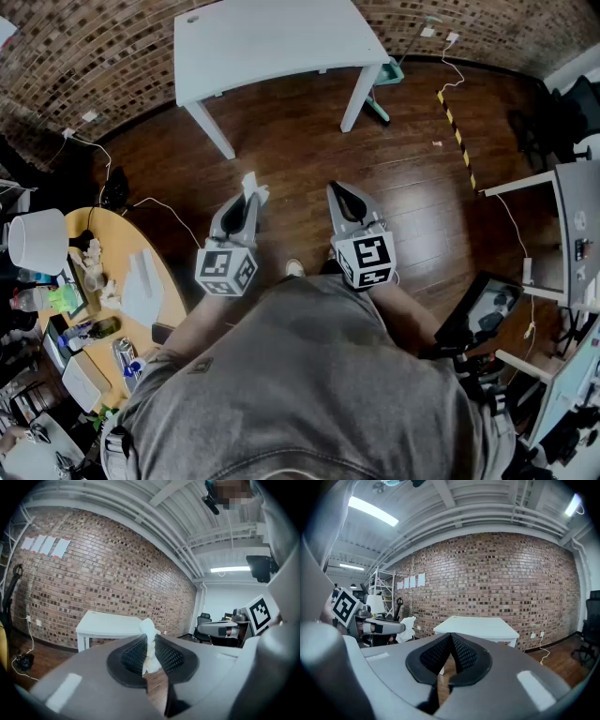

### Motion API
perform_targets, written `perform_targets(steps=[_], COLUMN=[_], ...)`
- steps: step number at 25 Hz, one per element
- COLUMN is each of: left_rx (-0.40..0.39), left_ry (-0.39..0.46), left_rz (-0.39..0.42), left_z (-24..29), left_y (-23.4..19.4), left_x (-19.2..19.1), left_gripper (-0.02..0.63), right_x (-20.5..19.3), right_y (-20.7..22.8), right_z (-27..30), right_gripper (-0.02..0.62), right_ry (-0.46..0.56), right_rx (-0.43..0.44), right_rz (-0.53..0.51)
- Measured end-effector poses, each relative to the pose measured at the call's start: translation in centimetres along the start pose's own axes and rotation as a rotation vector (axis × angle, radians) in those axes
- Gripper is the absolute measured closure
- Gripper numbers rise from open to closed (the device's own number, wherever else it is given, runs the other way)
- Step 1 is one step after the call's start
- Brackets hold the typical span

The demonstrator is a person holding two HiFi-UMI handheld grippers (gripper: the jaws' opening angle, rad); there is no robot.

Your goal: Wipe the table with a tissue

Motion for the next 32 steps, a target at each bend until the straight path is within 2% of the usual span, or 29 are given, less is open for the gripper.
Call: perform_targets(steps=[12,24,32], left_rx=[0.013,0.024,0.046], left_ry=[-0.008,-0.002,-0.012], left_rz=[0.011,0.029,0.038], left_z=[5.6,18.3,24.6], left_y=[-0.3,2.8,5.1], left_x=[1.0,4.6,6.0], left_gripper=[0.557,0.557,0.557], right_x=[1.6,5.5,7.1], right_y=[5.0,16.2,22.8], right_z=[3.1,7.5,9.7], right_gripper=[0.580,0.580,0.580], right_ry=[0.017,0.035,0.035], right_rx=[-0.008,-0.001,0.017], right_rz=[0.002,0.026,0.048])
Point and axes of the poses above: the fingertips, and each gripper's own axes: z forward along the fingers, y to its right, x out of its top, the point moved 7 cm from there along -z, backward along the fingers, and after that the axes turned 10 degrees about z, right-handed, at the moved point
